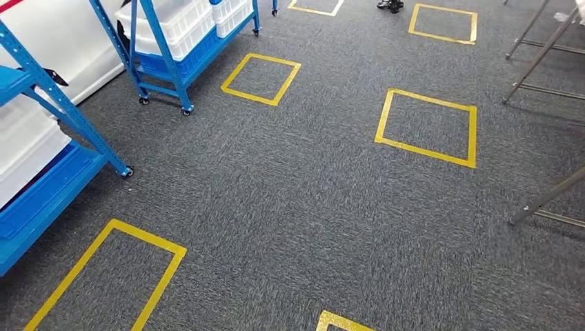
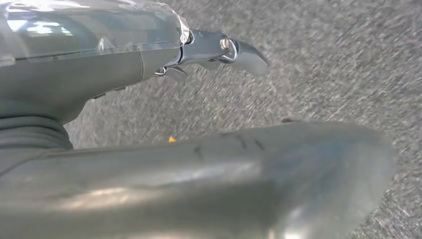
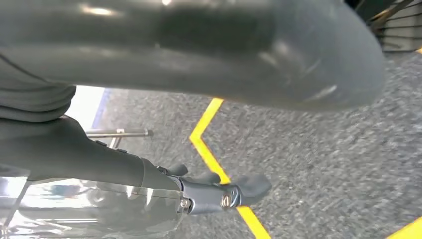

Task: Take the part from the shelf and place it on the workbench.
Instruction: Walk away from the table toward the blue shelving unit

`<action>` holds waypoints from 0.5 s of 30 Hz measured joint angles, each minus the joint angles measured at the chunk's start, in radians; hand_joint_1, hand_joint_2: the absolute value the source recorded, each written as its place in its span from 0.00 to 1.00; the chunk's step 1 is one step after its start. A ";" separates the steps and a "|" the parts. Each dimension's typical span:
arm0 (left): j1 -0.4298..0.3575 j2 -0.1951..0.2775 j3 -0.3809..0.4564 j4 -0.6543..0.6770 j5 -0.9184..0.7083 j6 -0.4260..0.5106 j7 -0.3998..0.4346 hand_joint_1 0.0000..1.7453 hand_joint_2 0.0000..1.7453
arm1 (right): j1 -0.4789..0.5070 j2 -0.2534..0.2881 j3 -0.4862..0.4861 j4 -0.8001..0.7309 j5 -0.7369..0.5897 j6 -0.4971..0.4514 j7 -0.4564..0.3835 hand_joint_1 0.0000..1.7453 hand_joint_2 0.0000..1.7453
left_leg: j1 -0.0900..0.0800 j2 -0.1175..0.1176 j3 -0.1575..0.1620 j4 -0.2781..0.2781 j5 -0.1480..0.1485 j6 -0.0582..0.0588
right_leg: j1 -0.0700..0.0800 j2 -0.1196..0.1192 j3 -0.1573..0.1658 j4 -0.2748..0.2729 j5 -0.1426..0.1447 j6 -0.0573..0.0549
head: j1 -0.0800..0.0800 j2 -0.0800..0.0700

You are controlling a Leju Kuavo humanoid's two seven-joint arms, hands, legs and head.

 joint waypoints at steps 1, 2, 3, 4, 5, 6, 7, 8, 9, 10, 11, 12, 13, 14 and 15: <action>0.001 0.001 0.000 0.000 0.000 -0.001 0.000 0.00 0.00 | -0.001 0.001 0.000 0.000 0.000 0.001 0.000 0.00 0.00 | 0.001 0.009 -0.004 0.005 -0.002 -0.005 | 0.000 -0.014 0.002 -0.004 0.002 -0.007 | 0.000 0.000; 0.002 0.001 0.000 0.001 0.000 -0.002 0.000 0.00 0.00 | 0.000 0.002 0.000 0.000 0.001 0.003 0.000 0.00 0.00 | 0.000 0.034 -0.013 0.022 -0.014 -0.010 | 0.000 -0.031 0.004 -0.009 0.003 -0.017 | -0.001 0.000; 0.002 0.002 0.000 0.001 0.000 -0.002 0.001 0.00 0.00 | 0.001 0.003 0.000 0.000 0.002 0.004 0.000 0.00 0.00 | 0.000 0.067 -0.029 0.056 -0.035 -0.013 | 0.000 -0.048 0.006 -0.013 0.005 -0.024 | -0.001 0.000; 0.000 0.003 0.000 0.002 0.000 -0.003 0.001 0.00 0.00 | 0.004 0.004 0.000 0.000 0.003 0.004 0.000 0.00 0.00 | 0.000 0.105 -0.054 0.110 -0.066 -0.015 | 0.003 -0.064 0.006 -0.015 0.005 -0.030 | -0.002 0.000; -0.002 0.004 0.000 0.002 0.000 -0.003 0.001 0.00 0.00 | 0.006 0.004 0.000 0.000 0.004 0.004 0.000 0.00 0.00 | 0.000 0.126 -0.086 0.175 -0.100 -0.018 | 0.006 -0.082 0.006 -0.015 0.005 -0.034 | -0.002 0.000; -0.004 0.005 0.000 0.002 0.000 -0.004 0.001 0.00 0.00 | 0.008 0.003 0.000 0.000 0.005 0.004 0.000 0.00 0.00 | 0.002 0.134 -0.113 0.234 -0.124 -0.020 | 0.008 -0.099 0.006 -0.015 0.004 -0.035 | -0.002 0.000; -0.004 0.005 0.000 0.002 0.000 -0.005 0.001 0.00 0.00 | 0.008 0.003 0.000 0.000 0.006 0.004 0.001 0.00 0.00 | 0.003 0.137 -0.130 0.271 -0.134 -0.022 | 0.010 -0.116 0.006 -0.015 0.002 -0.036 | -0.002 0.000; -0.002 0.005 0.000 0.003 0.000 -0.005 0.001 0.00 0.00 | 0.008 0.003 0.000 0.000 0.006 0.005 0.002 0.00 0.00 | 0.004 0.139 -0.127 0.270 -0.124 -0.024 | 0.011 -0.133 0.006 -0.014 0.001 -0.036 | -0.002 0.000; 0.000 0.005 0.000 0.003 0.001 -0.006 0.001 0.00 0.00 | 0.007 0.004 0.000 0.000 0.007 0.005 0.002 0.00 0.00 | 0.005 0.144 -0.103 0.231 -0.099 -0.024 | 0.012 -0.148 0.008 -0.014 0.000 -0.035 | -0.002 0.000; 0.001 0.005 0.000 0.003 0.002 -0.006 0.001 0.00 0.00 | 0.006 0.004 0.000 0.000 0.007 0.006 0.002 0.00 0.00 | 0.004 0.158 -0.065 0.163 -0.066 -0.022 | 0.012 -0.162 0.010 -0.013 -0.002 -0.033 | -0.002 0.000; 0.001 0.005 0.000 0.003 0.003 -0.006 0.001 0.00 0.00 | 0.006 0.004 0.000 0.000 0.007 0.007 0.003 0.00 0.00 | 0.001 0.183 -0.027 0.093 -0.041 -0.017 | 0.014 -0.175 0.012 -0.012 -0.004 -0.030 | -0.002 0.000; -0.001 0.005 0.000 0.003 0.003 -0.006 0.001 0.00 0.00 | 0.005 0.004 0.000 0.000 0.008 0.008 0.003 0.00 0.00 | -0.001 0.205 0.002 0.040 -0.024 -0.012 | 0.016 -0.187 0.015 -0.011 -0.007 -0.026 | -0.002 0.000; -0.002 0.005 0.000 0.003 0.004 -0.006 0.000 0.00 0.00 | 0.005 0.004 0.000 0.000 0.008 0.008 0.003 0.00 0.00 | -0.004 0.220 0.016 0.011 -0.017 -0.007 | 0.017 -0.196 0.017 -0.010 -0.009 -0.020 | -0.002 0.000; -0.001 0.006 0.000 0.003 0.004 -0.006 0.000 0.00 0.00 | 0.003 0.004 0.000 0.000 0.008 0.009 0.003 0.00 0.00 | -0.008 0.224 0.018 0.002 -0.017 -0.002 | 0.018 -0.206 0.020 -0.010 -0.010 -0.015 | -0.002 0.000; 0.000 0.006 0.000 0.003 0.004 -0.006 0.000 0.00 0.00 | 0.000 0.004 0.000 0.000 0.008 0.010 0.004 0.00 0.00 | -0.008 0.212 0.016 0.000 -0.014 0.003 | 0.018 -0.215 0.023 -0.011 -0.011 -0.009 | -0.002 0.000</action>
